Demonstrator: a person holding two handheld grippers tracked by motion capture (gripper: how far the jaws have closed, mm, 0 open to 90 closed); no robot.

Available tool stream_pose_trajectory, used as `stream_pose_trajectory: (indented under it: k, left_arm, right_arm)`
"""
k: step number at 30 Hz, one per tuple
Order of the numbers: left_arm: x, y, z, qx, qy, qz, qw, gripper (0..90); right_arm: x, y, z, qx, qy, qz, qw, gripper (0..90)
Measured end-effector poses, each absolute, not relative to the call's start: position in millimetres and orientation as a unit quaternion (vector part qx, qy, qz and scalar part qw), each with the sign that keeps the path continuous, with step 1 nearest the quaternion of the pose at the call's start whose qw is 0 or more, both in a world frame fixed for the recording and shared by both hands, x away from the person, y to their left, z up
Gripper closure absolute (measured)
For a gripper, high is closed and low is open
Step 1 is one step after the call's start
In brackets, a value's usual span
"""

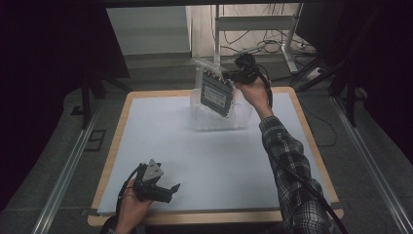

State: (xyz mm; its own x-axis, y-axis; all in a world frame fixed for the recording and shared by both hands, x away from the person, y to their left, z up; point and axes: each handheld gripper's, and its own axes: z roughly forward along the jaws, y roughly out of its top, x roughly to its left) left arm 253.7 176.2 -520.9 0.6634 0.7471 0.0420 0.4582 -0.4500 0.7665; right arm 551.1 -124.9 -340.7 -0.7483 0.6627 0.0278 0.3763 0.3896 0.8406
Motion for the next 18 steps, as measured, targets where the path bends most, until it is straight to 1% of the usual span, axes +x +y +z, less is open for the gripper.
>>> stream_pose_trajectory:
  k: [4,8,9,10,12,13,14,15,16,17,18]
  left_arm:
    - [253.7,176.3,-521.1,0.83,0.363,0.191,0.378,0.7]
    - [253.7,177.2,-521.2,0.829,0.366,0.189,0.379,0.7]
    - [253.9,177.7,-521.4,0.828,0.366,0.189,0.379,0.7]
    - [253.9,177.8,-521.7,0.828,0.367,0.189,0.379,0.7]
    - [253.9,177.9,-522.0,0.828,0.366,0.191,0.378,0.5]
    - [253.9,178.1,-522.0,0.828,0.366,0.192,0.379,0.4]
    - [253.9,178.1,-522.0,0.828,0.366,0.192,0.379,0.3]
    - [253.8,178.4,-521.8,0.828,0.365,0.194,0.378,0.3]
    - [253.8,178.4,-521.8,0.828,0.365,0.194,0.378,0.2]
    - [253.7,178.4,-521.7,0.828,0.366,0.195,0.378,0.2]
    - [253.7,178.4,-521.7,0.828,0.366,0.195,0.378,0.1]
  right_arm:
    - [552.3,-127.8,-343.9,0.328,0.809,0.462,0.154,88.2]
    - [552.5,-128.3,-341.2,0.324,0.812,0.464,0.144,84.6]
    - [551.9,-126.4,-338.4,0.319,0.819,0.451,0.157,79.3]
    - [551.9,-126.4,-338.4,0.319,0.819,0.451,0.157,79.3]
    - [551.4,-125.0,-338.0,0.318,0.823,0.441,0.165,74.8]
    - [550.9,-124.7,-338.4,0.315,0.821,0.444,0.17,64.7]
    - [550.9,-124.7,-338.4,0.315,0.821,0.444,0.17,64.7]
    - [549.8,-123.7,-338.3,0.31,0.819,0.445,0.185,55.0]
    - [549.8,-123.7,-338.3,0.31,0.819,0.445,0.185,55.0]
    - [548.9,-123.1,-337.6,0.303,0.819,0.445,0.197,47.1]
    - [548.9,-123.1,-337.6,0.303,0.819,0.445,0.197,47.1]
